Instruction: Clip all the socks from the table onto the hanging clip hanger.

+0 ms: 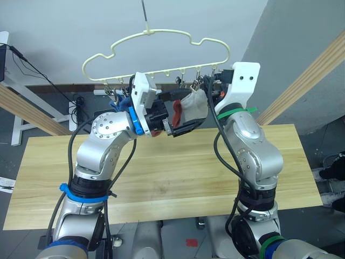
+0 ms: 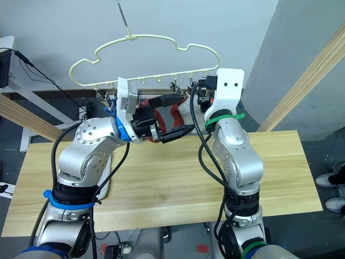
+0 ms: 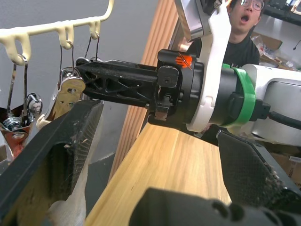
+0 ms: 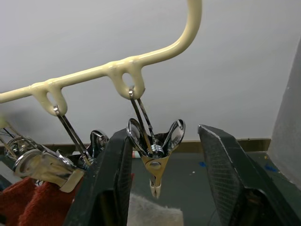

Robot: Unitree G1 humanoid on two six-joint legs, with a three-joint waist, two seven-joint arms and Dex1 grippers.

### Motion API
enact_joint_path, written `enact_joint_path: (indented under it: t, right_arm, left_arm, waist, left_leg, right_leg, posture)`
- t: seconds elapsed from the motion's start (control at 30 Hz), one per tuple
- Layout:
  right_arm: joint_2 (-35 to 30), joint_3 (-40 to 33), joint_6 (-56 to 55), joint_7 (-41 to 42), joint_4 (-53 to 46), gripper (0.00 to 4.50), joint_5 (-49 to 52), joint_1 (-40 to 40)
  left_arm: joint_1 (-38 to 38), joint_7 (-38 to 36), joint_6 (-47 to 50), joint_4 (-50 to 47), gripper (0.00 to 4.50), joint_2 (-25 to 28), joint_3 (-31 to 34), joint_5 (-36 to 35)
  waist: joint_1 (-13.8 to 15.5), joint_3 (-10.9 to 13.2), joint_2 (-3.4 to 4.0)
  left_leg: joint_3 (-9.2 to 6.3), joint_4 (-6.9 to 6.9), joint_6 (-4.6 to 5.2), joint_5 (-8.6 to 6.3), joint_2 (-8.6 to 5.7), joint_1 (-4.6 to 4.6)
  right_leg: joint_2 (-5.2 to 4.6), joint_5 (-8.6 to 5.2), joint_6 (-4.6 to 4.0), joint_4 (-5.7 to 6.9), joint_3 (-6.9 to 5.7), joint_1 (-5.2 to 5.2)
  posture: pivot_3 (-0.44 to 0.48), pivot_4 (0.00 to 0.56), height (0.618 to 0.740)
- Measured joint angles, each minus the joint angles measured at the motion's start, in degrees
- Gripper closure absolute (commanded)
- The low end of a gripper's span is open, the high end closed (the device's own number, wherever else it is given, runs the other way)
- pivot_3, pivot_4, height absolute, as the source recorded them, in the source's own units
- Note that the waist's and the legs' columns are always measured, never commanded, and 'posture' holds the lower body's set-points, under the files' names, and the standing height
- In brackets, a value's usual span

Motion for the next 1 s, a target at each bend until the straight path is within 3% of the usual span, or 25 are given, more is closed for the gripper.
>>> enact_joint_path:
  t: [0.4,0.5,0.67,1.0]
  right_arm:
    - [0.0,-0.2,-0.9,-0.2,-0.1,2.25,1.8,0.0]
    - [0.0,-0.4,-1.5,-0.2,-0.1,2.89,2.1,0.0]
    - [0.0,-0.2,-2.0,-0.1,-0.2,4.36,2.4,0.0]
    - [-0.1,-0.4,-2.3,0.9,-0.3,4.47,3.8,-0.5]
  left_arm:
    - [0.0,0.0,0.0,0.0,0.00,-0.1,0.0,0.0]
    - [0.0,0.0,-0.2,0.1,0.00,-0.1,0.0,0.2]
    - [0.0,0.1,-1.8,0.4,0.00,-0.1,-0.6,1.7]
    - [2.6,0.7,-5.2,1.3,0.00,0.2,-0.9,5.7]
  waist:
    - [0.0,0.0,0.00]
    - [0.0,0.0,0.00]
    - [0.0,0.0,0.00]
    - [0.0,0.0,0.00]
  left_leg:
    - [0.00,0.00,0.00,0.00,0.00,0.00]
    - [0.00,0.00,0.00,0.00,0.00,0.00]
    - [0.00,0.00,0.00,0.00,0.00,0.00]
    - [0.00,0.00,0.07,-0.04,0.00,0.00]
  right_leg:
    - [0.00,0.00,0.00,0.00,0.00,0.00]
    - [0.00,0.00,0.00,0.00,0.00,0.00]
    - [0.00,0.00,0.00,0.00,0.00,0.00]
    - [0.00,0.00,0.00,0.00,0.00,0.00]
  posture:
    - [-0.133,0.401,0.701]
    - [-0.133,0.401,0.701]
    - [-0.133,0.401,0.701]
    - [-0.134,0.404,0.701]
